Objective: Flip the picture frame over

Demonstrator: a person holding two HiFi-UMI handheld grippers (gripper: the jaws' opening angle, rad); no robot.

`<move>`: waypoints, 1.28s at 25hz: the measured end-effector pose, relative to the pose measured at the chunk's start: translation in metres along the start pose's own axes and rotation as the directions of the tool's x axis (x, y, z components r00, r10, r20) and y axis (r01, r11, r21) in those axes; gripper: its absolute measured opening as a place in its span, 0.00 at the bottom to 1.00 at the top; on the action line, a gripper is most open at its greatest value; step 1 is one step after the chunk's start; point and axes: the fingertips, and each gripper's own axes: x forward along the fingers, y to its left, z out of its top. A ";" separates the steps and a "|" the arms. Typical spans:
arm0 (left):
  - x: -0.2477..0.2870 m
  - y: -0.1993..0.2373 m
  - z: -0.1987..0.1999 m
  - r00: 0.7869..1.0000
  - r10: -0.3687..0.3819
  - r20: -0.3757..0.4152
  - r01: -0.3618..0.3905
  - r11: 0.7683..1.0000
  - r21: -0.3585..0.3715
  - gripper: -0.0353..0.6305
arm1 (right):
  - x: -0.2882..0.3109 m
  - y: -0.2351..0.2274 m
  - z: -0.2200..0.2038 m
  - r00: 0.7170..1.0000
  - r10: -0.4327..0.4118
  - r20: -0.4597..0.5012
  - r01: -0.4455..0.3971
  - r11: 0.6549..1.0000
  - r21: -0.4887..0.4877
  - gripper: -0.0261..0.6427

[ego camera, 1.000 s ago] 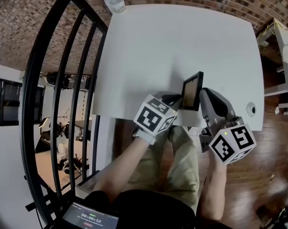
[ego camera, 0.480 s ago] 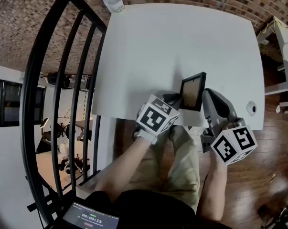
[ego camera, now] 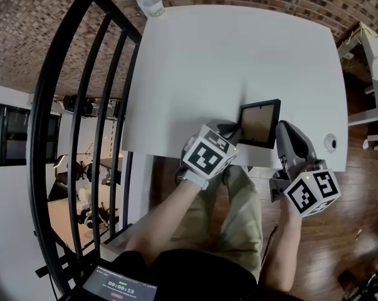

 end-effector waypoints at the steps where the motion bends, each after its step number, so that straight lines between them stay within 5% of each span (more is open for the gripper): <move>1: 0.000 0.000 0.000 1.000 0.000 0.001 0.000 1.000 0.000 0.08 | -0.002 -0.004 -0.001 1.000 -0.008 0.002 0.008 1.000 0.006 0.03; 17: 0.003 -0.001 0.005 0.999 0.017 0.029 -0.018 0.999 0.037 0.08 | -0.024 -0.075 -0.041 0.988 -0.151 -0.016 0.152 0.974 0.169 0.03; 24: 0.008 -0.011 0.011 0.999 0.011 0.038 -0.015 0.995 0.102 0.07 | -0.010 -0.061 -0.068 0.986 -0.123 -0.113 0.134 0.986 0.104 0.03; 32: 0.010 -0.010 0.009 0.999 0.006 0.047 -0.009 0.996 0.085 0.07 | -0.009 -0.057 -0.094 0.983 -0.101 -0.156 0.120 0.986 0.119 0.03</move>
